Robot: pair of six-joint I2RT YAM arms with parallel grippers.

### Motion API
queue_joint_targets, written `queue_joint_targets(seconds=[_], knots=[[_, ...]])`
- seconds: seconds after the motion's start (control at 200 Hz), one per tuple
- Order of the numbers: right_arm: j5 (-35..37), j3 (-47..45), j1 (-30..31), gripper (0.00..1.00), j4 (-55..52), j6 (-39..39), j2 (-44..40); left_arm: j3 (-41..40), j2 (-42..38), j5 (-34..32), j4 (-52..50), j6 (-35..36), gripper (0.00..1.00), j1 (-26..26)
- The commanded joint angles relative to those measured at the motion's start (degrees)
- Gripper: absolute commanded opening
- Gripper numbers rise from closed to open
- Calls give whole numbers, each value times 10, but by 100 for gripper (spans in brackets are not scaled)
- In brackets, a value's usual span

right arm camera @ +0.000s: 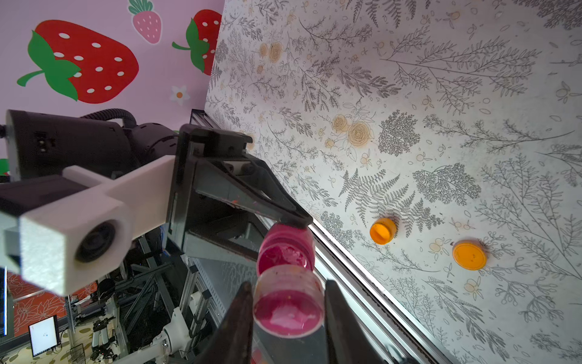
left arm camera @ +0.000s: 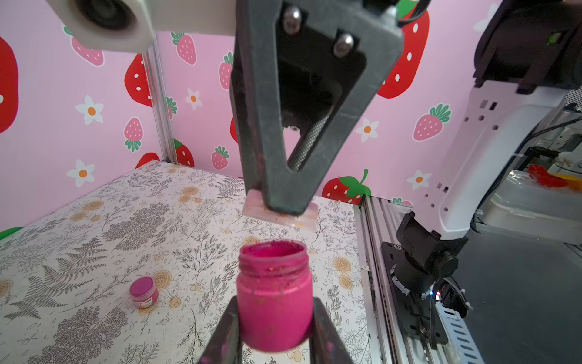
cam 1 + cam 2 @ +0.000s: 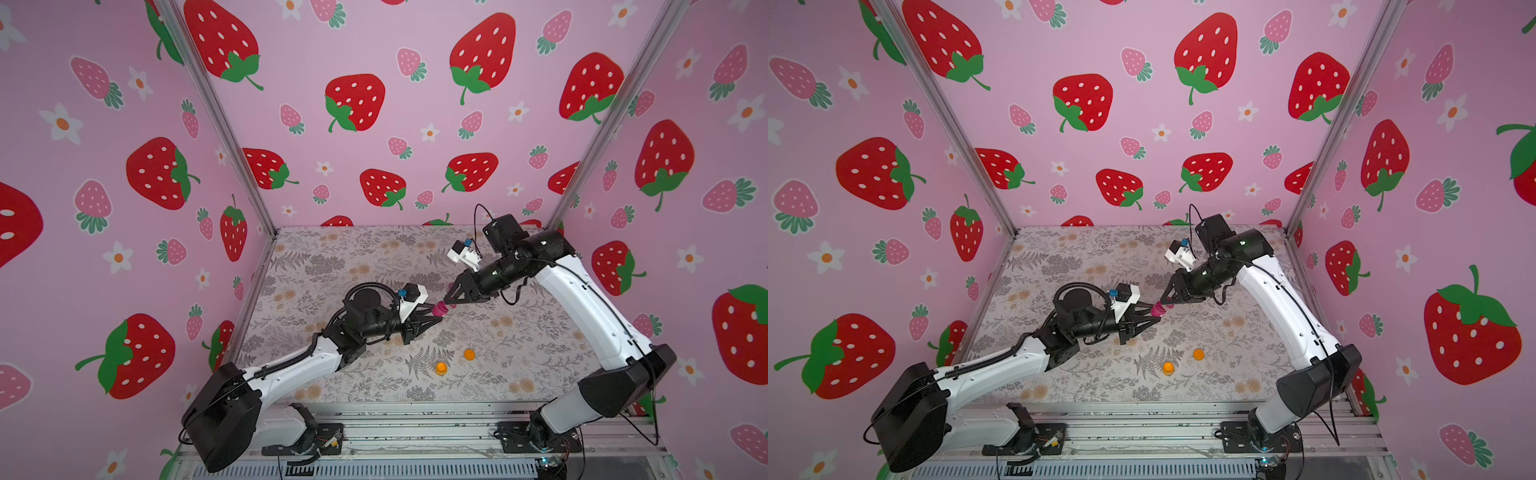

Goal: Close the paint jar lid
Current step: Pick up the lid from the center of the board, then close the lid on the paint jar.

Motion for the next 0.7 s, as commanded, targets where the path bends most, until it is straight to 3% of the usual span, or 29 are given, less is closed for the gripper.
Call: queue_joint_targets(seconds=[0.0,0.69], knots=[[-6,-7,4,27,-16,-10,-14,24,-3,13,8,14,26,-3],[-21,-28,27,27,8,-9,0,31,-3,20,-14,27,26,-13]])
